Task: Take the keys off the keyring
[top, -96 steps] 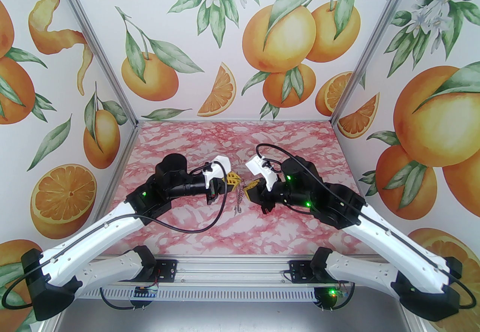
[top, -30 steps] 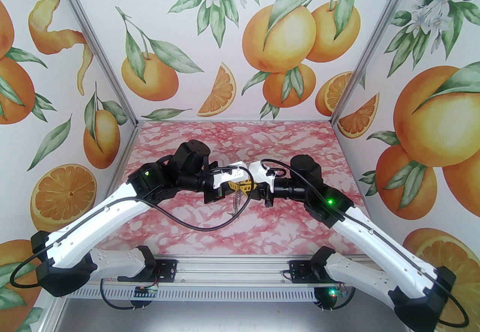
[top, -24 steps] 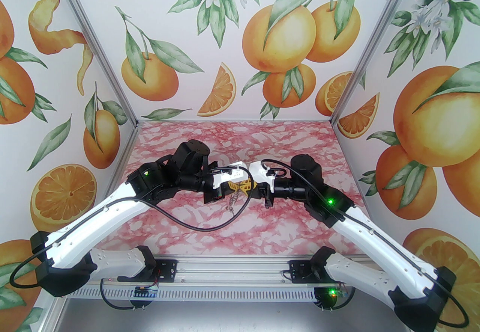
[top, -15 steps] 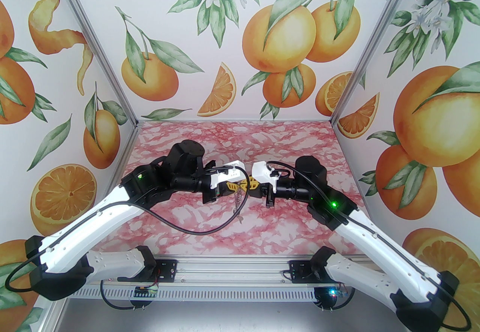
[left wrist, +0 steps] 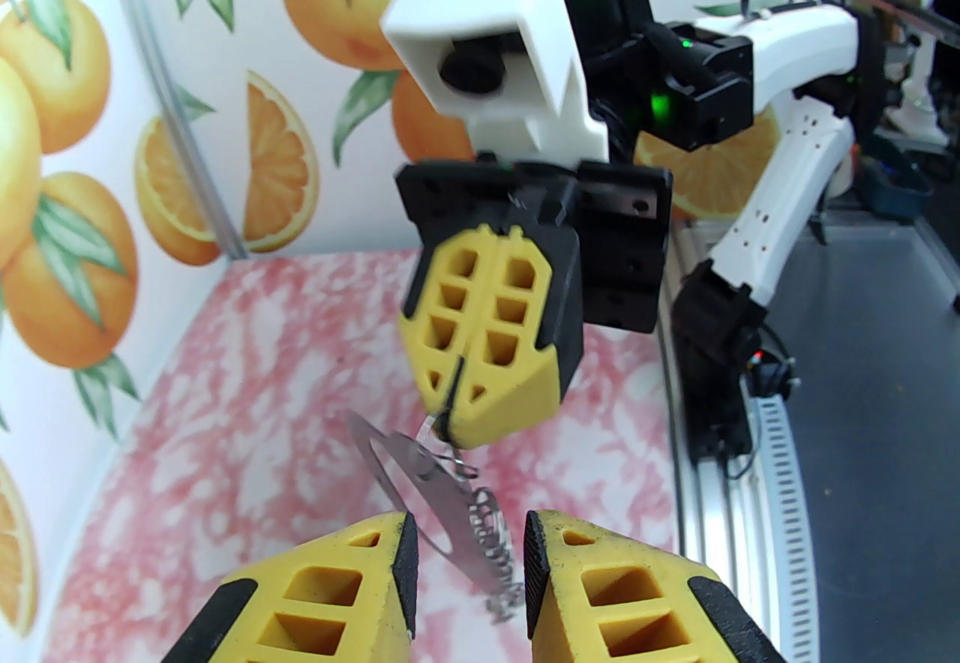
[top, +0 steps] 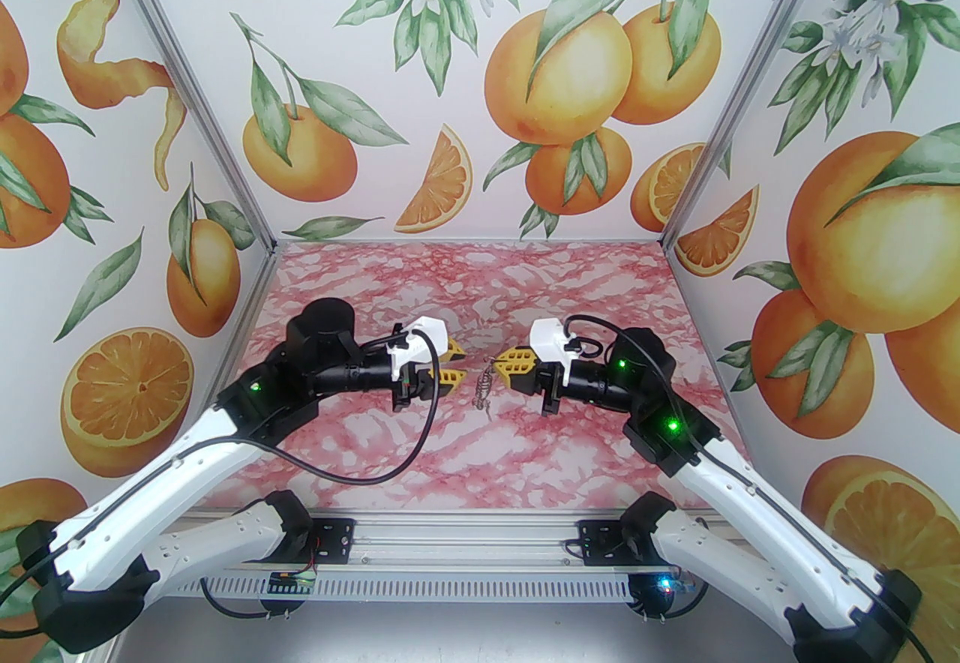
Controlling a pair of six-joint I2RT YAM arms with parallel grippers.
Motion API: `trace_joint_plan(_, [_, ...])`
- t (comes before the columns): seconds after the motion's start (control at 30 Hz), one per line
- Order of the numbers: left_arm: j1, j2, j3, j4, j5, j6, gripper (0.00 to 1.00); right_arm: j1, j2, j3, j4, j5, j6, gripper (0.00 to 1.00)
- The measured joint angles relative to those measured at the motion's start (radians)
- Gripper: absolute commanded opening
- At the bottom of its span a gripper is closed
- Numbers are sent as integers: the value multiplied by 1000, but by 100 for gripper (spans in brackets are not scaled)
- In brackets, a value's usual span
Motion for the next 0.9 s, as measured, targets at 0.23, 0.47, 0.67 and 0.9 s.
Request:
trace_joint_plan(0.23, [9,-2,-107,190,67,-48,31,0,0,-25,104,-25,-10,0])
trace_joint_plan(0.47, [9,-26,-175,255,40,5,31,0,-10,-28,69,47,-214,0])
trace_joint_plan(0.67, [9,-65,-255,322,-42,63,32,2,-13,-29,34,101,-375,0])
trace_joint_plan(0.9, [9,-49,-288,454,-70,104,31,16,-10,-29,-4,124,-506,0])
